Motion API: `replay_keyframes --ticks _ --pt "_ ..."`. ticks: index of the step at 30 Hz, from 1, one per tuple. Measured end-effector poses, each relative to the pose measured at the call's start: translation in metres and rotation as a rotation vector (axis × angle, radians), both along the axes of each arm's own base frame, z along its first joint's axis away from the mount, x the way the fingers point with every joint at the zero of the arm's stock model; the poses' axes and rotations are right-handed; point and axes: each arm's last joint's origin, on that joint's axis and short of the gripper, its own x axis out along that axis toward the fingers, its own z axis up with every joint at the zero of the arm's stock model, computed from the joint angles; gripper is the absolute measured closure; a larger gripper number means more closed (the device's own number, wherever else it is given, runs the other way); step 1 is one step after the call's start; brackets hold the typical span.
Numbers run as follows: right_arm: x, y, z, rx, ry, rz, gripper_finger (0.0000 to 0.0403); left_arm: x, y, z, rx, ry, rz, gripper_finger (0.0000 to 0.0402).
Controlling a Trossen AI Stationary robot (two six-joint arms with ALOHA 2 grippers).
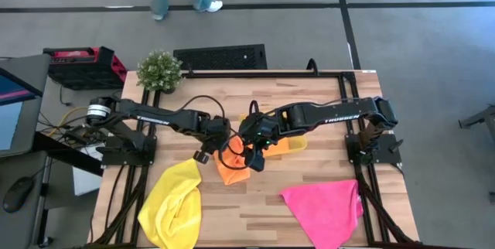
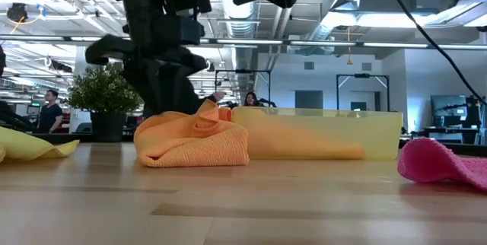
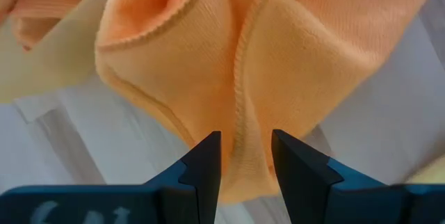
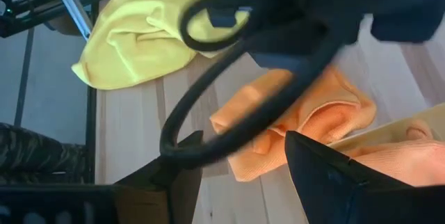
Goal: Fold microfiber towels
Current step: Fold the orange microfiber towel
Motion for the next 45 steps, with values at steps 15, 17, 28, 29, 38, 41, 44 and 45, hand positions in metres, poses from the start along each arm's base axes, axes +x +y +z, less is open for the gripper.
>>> replay_keyframes --ticks 15,17,28,29,38,41,44,45 --pt "-0.002 -0.001 -0.002 0.007 0.038 -0.016 0.0177 0.005 0.001 0.008 0.026 0.031 -0.015 0.0394" --pt "-0.003 -0.001 -0.002 0.006 0.041 -0.017 0.0177 0.01 0.001 0.018 0.028 0.001 -0.015 0.0395" --pt "-0.003 -0.001 -0.003 0.007 0.048 -0.014 0.0177 0.021 -0.008 0.035 0.006 -0.066 -0.196 0.0401" --pt "-0.003 -0.001 -0.003 0.007 0.048 -0.015 0.0177 0.021 -0.01 0.035 0.009 -0.069 -0.213 0.0401" --pt "-0.004 -0.002 -0.003 0.003 0.056 -0.021 0.0177 0.03 -0.015 0.031 0.042 -0.128 -0.307 0.0401" --pt "-0.004 -0.002 -0.004 0.01 0.063 -0.031 0.0177 0.036 -0.013 0.027 0.043 -0.139 -0.299 0.0401" --pt "-0.004 -0.002 -0.004 0.02 0.071 -0.044 0.0177 0.038 -0.012 0.018 0.062 -0.101 -0.272 0.0401" --pt "-0.005 -0.002 -0.005 0.02 0.078 -0.045 0.0177 0.041 -0.011 0.015 0.083 -0.103 -0.254 0.0401"
